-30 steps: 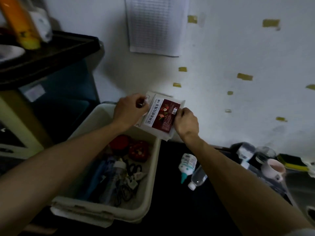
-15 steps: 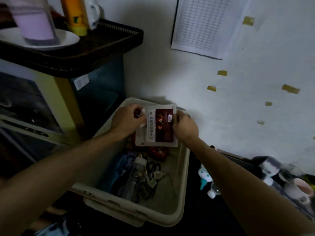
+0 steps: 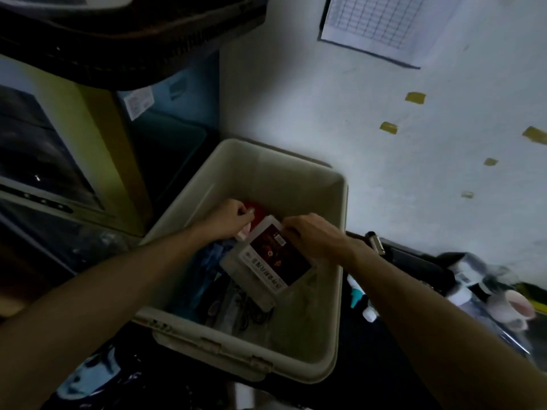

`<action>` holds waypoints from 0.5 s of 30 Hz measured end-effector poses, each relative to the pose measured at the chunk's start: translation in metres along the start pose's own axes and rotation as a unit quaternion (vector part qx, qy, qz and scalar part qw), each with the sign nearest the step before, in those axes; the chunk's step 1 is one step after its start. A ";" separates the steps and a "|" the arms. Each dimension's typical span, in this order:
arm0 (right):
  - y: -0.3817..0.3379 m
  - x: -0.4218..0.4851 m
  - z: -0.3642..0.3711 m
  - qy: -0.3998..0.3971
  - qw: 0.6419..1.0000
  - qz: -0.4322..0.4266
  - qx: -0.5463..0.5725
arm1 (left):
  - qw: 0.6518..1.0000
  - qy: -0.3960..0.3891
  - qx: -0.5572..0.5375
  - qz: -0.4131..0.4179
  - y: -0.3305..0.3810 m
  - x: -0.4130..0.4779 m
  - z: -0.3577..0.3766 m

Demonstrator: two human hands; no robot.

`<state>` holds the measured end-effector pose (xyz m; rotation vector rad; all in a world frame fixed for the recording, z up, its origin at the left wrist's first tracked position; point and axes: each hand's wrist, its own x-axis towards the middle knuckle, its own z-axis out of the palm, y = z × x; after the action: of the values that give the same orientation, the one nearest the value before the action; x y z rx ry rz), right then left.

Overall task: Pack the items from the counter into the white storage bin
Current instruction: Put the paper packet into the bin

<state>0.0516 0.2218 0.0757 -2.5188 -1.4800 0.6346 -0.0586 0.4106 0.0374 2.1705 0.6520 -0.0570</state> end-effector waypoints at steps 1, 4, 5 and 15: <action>-0.003 0.002 0.001 -0.019 1.000 -0.010 0.000 | 1.000 -0.024 -0.012 -0.014 -0.004 0.003 0.001; -0.011 0.008 0.006 -0.061 0.997 -0.026 -0.037 | 0.998 -0.052 -0.028 -0.025 -0.015 0.010 0.007; -0.013 0.009 0.008 -0.071 0.996 -0.029 -0.047 | 0.998 -0.057 -0.028 -0.026 -0.017 0.011 0.009; -0.012 0.011 0.017 -0.118 0.990 -0.019 -0.072 | 0.948 -0.223 -0.146 -0.175 -0.039 0.012 0.024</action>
<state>0.0395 0.2356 0.0610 -2.5886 -1.7045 0.8756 -0.0627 0.4176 -0.0093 1.6573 0.7177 -0.5866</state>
